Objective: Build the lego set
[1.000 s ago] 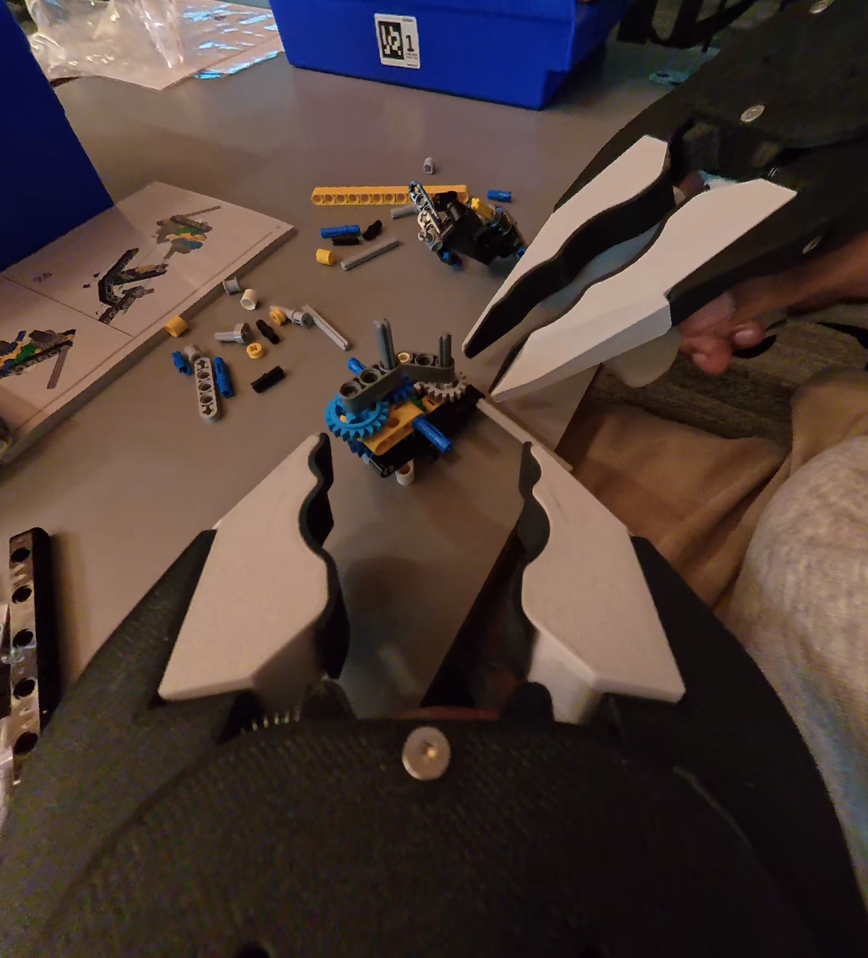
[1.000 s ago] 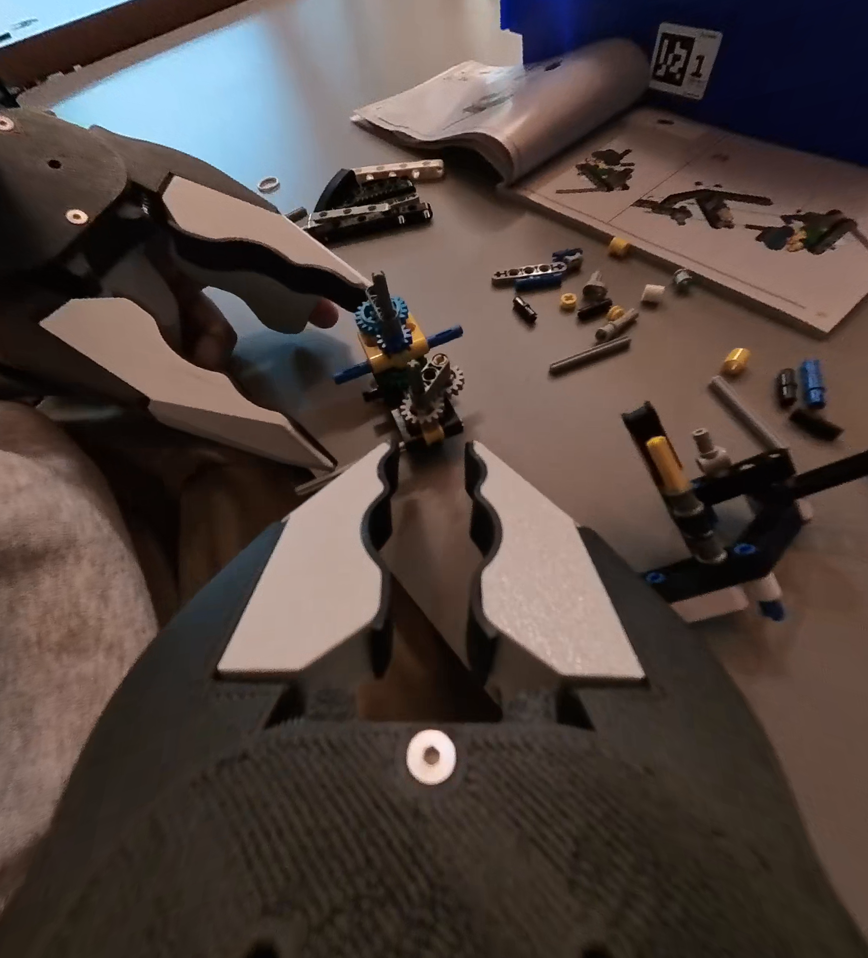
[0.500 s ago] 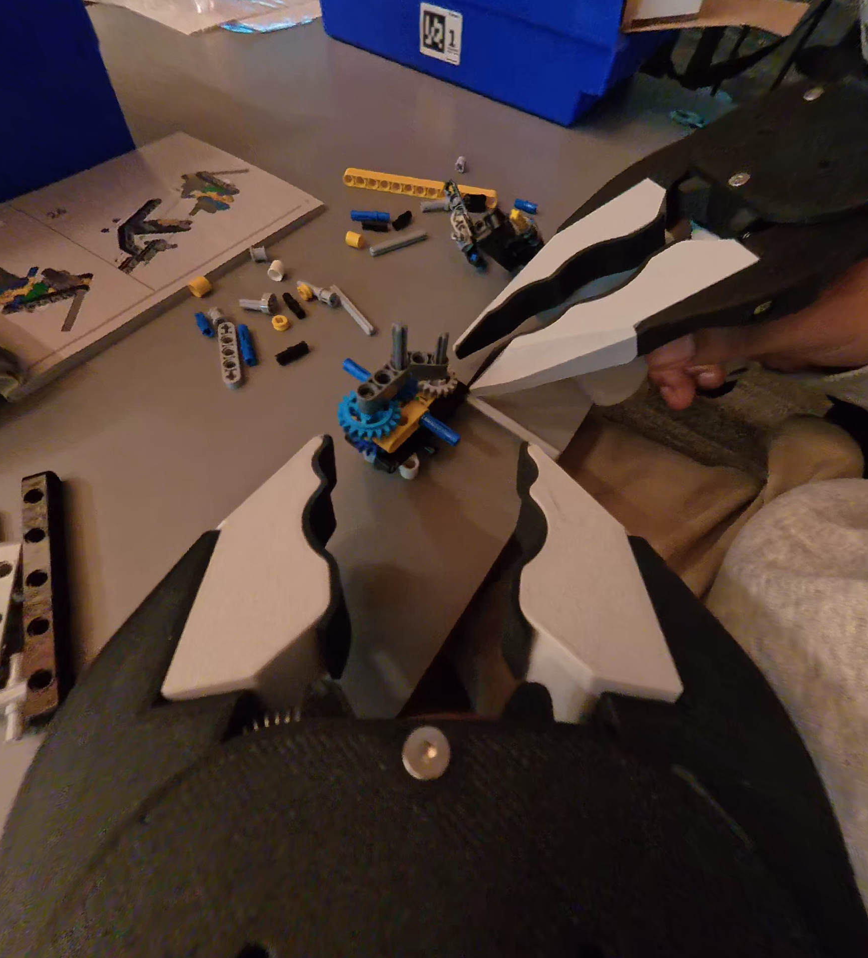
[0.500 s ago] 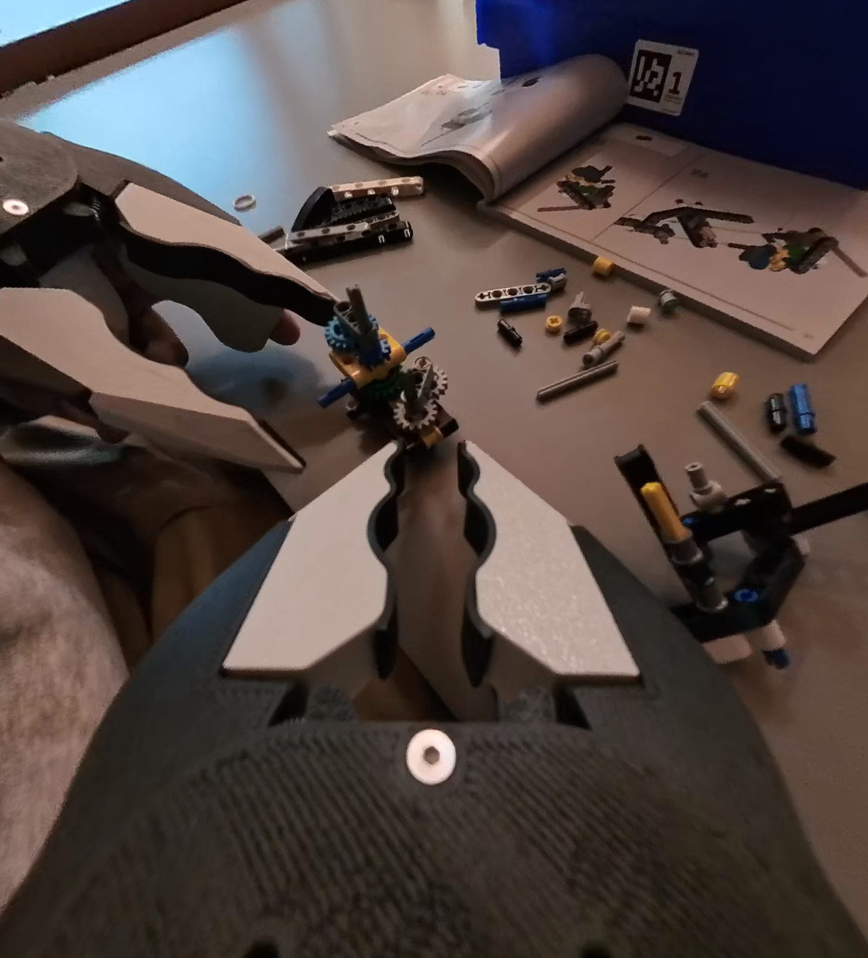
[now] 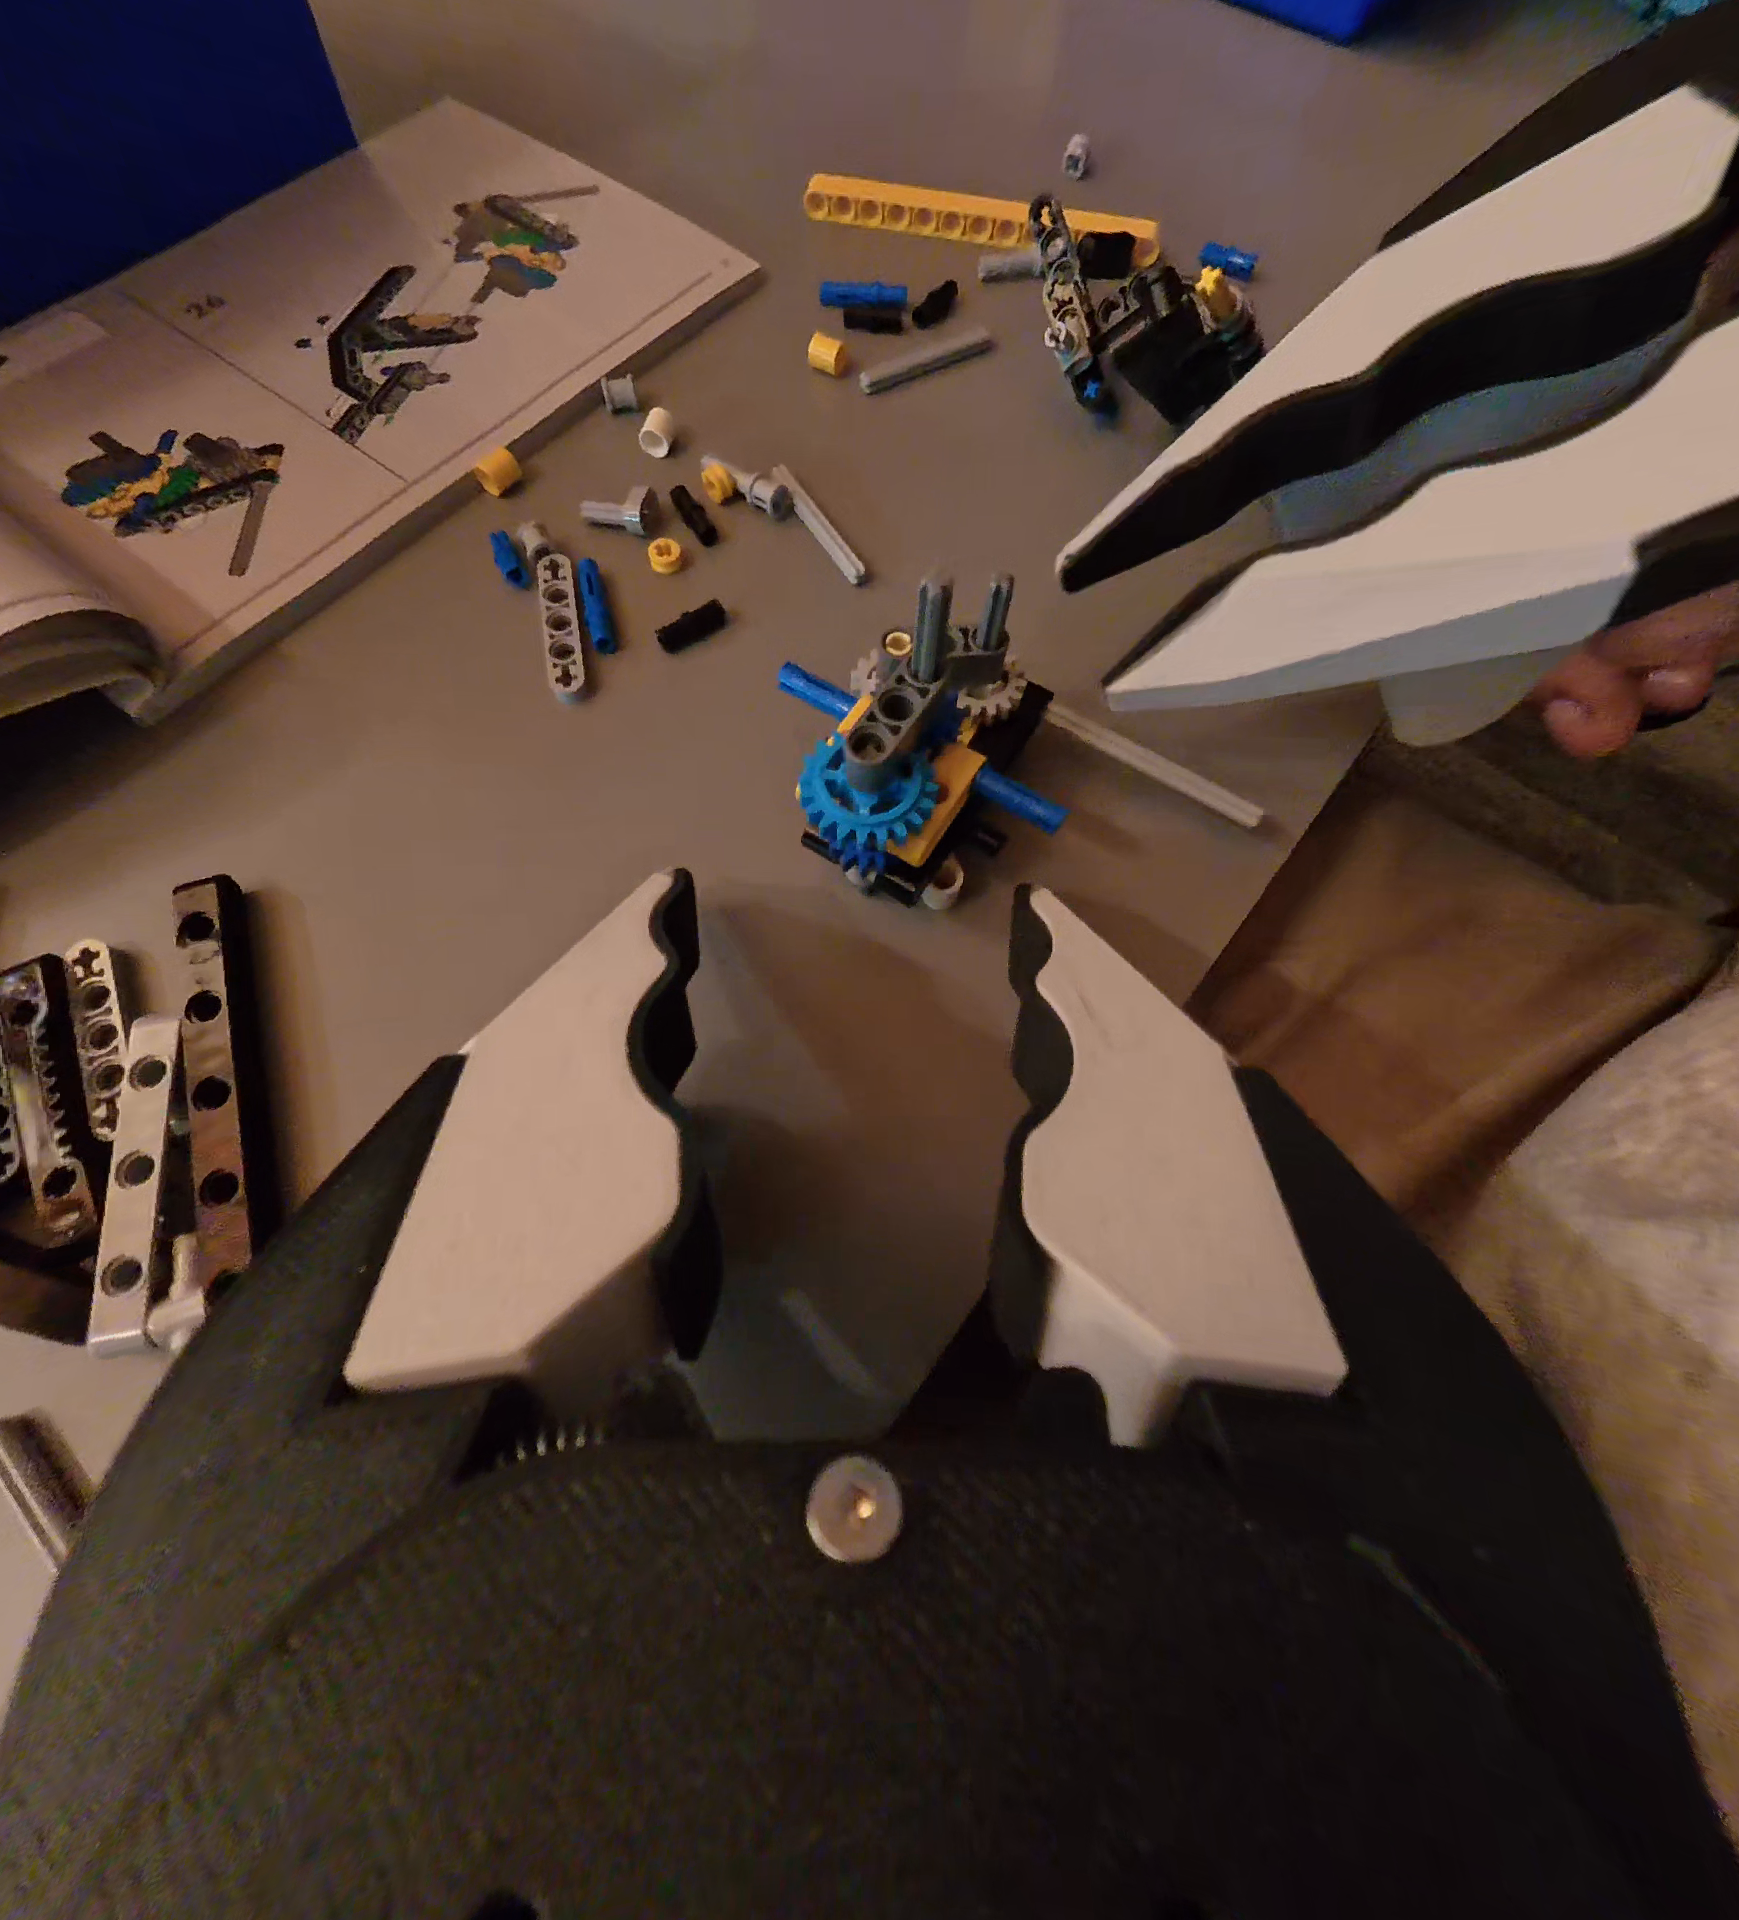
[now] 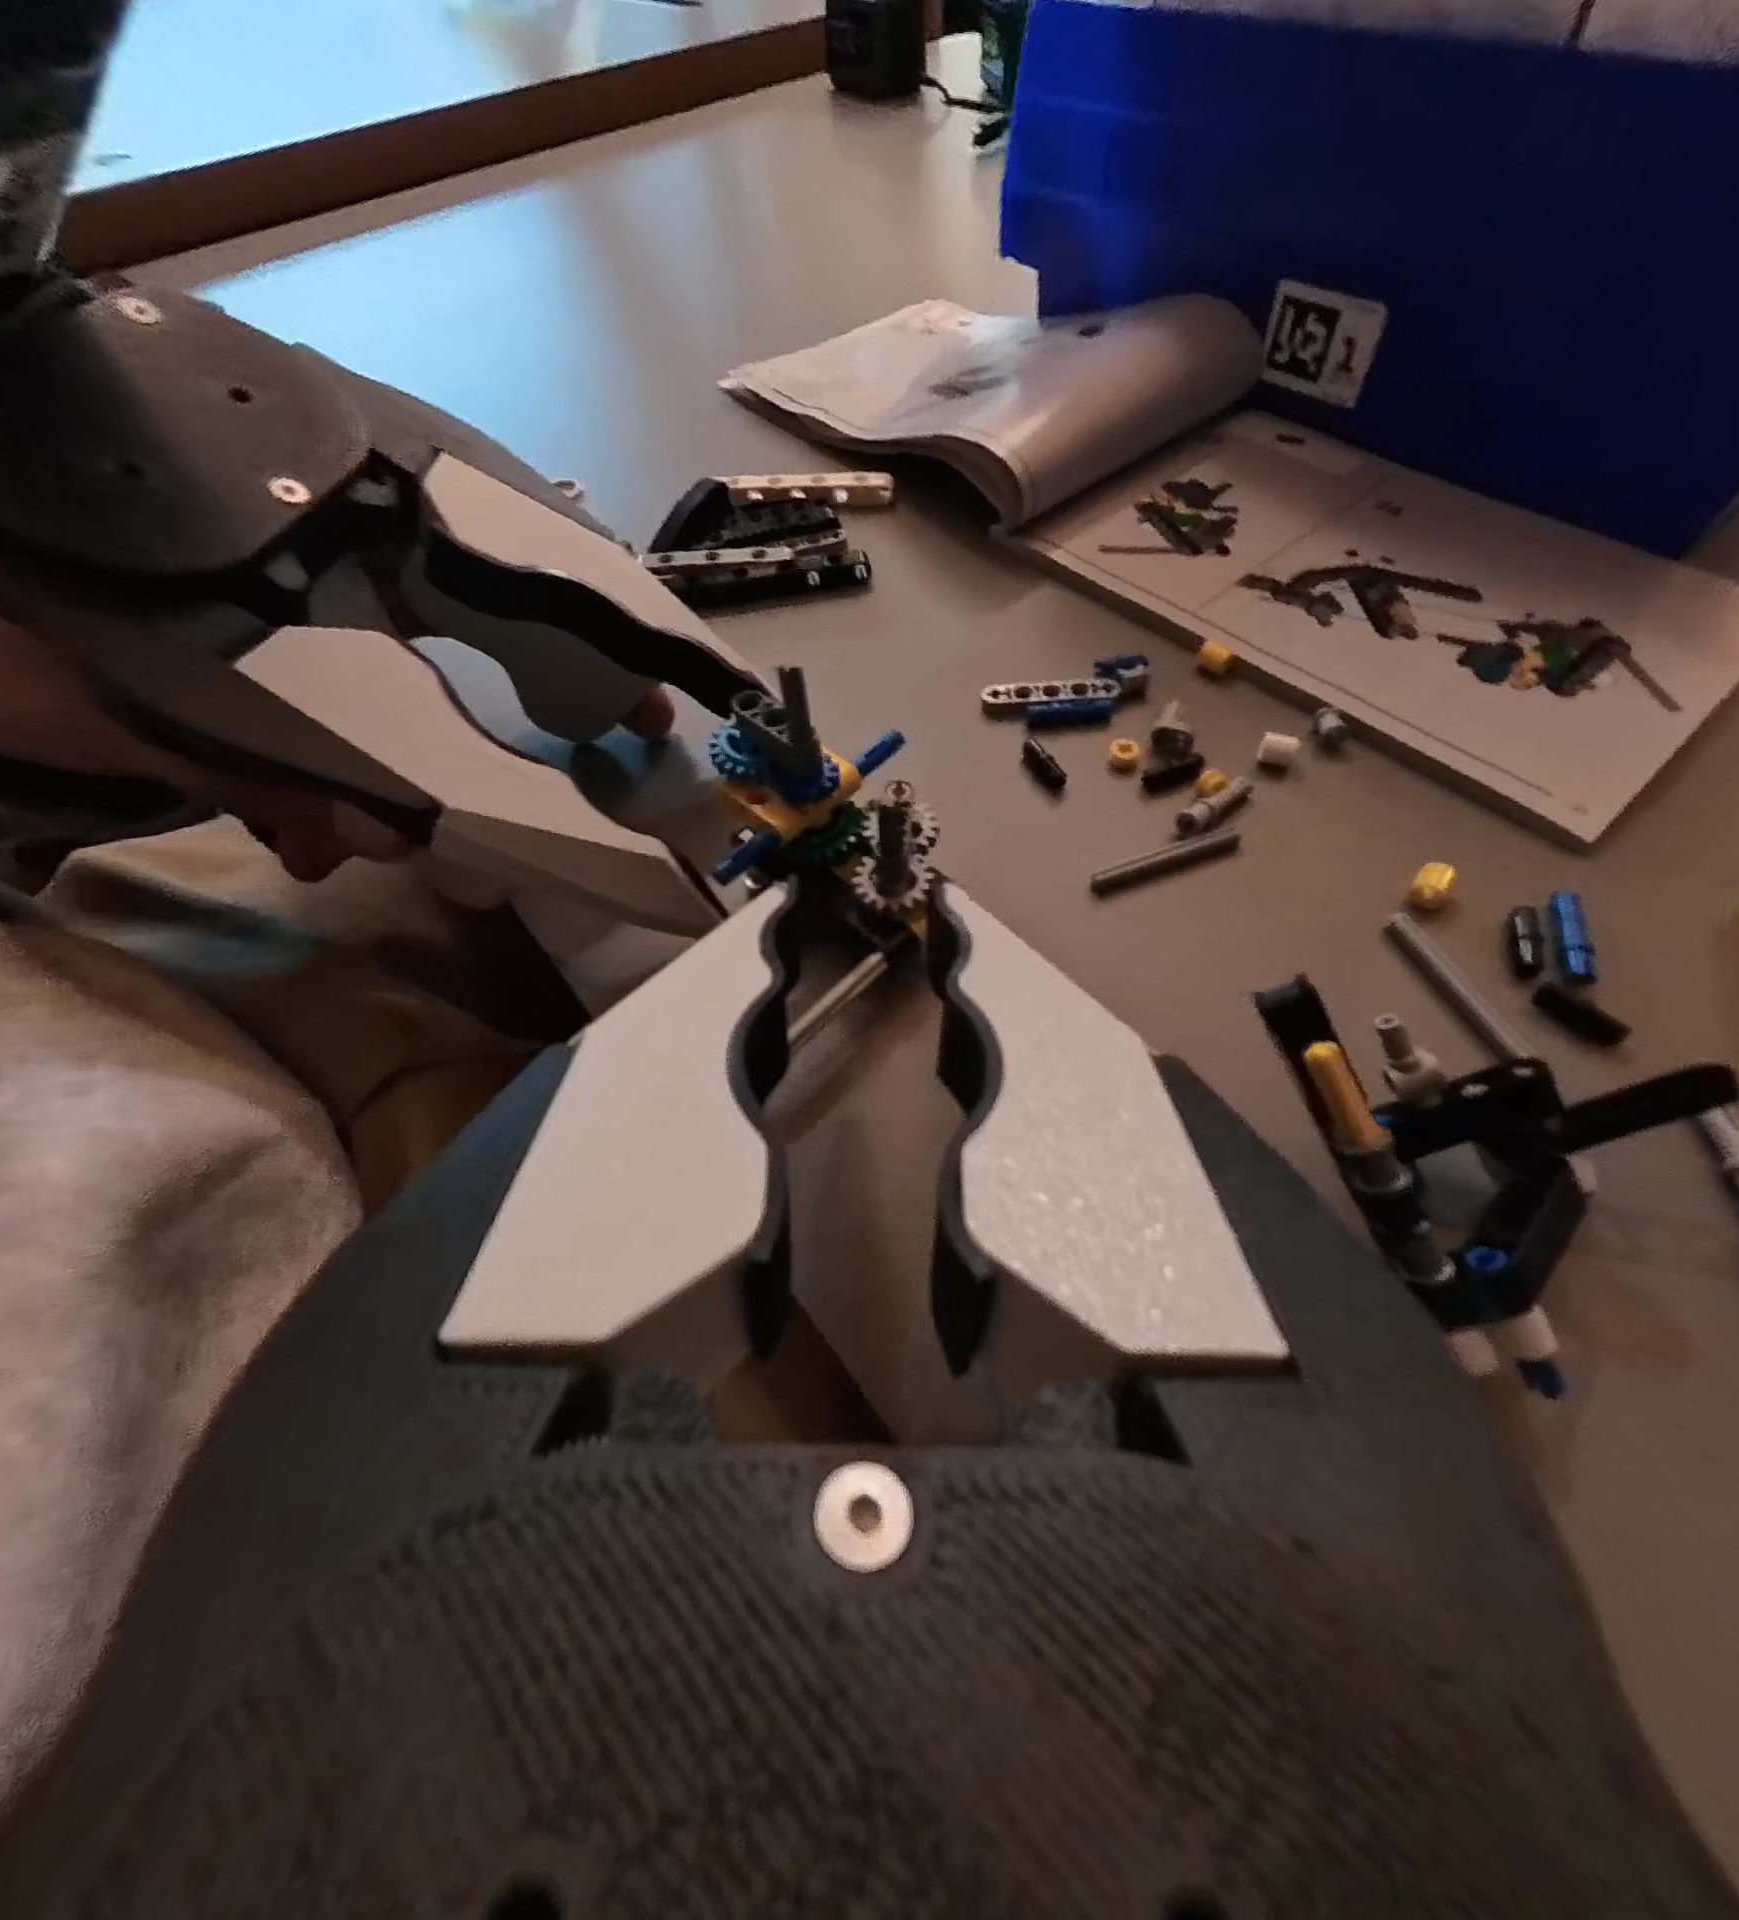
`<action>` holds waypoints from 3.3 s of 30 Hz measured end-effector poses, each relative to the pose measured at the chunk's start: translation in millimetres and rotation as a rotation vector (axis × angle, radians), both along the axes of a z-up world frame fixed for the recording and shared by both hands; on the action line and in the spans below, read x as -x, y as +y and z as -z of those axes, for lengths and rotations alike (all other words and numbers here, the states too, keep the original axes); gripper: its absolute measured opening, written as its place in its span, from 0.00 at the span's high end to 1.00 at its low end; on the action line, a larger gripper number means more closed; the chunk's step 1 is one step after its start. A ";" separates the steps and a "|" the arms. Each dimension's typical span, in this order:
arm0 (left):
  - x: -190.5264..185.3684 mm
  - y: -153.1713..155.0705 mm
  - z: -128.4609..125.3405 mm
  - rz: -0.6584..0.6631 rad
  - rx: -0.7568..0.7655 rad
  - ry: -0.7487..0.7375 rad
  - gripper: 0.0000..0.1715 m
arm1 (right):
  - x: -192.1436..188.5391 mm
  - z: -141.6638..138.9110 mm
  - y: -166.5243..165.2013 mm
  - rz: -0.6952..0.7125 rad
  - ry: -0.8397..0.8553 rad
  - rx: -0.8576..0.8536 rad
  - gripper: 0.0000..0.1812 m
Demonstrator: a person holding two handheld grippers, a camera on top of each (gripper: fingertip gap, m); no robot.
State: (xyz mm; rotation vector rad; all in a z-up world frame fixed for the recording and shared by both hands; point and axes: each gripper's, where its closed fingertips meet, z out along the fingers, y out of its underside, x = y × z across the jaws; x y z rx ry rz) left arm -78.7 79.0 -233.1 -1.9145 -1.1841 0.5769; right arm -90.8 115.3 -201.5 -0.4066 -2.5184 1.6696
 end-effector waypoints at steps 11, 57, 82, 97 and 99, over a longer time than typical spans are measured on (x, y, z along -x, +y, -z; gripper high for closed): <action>-6.8 -7.2 -11.0 0.015 -0.143 -0.017 0.67 | -5.4 13.5 -8.5 -0.127 0.071 -0.261 0.67; -23.2 -38.4 -99.9 0.088 -0.681 0.246 0.67 | -31.4 -78.0 -65.5 -0.659 -0.074 -0.237 0.87; -44.5 -38.6 -138.0 0.213 -0.858 0.381 0.91 | -43.7 -92.1 -66.9 -0.707 -0.126 -0.106 0.87; -40.2 -44.6 -137.4 0.176 -0.974 0.318 0.95 | -41.5 -87.9 -70.5 -0.688 -0.050 -0.106 0.87; -40.2 -45.1 -137.6 0.176 -0.978 0.317 0.95 | -41.2 -88.1 -71.1 -0.687 -0.039 -0.101 0.87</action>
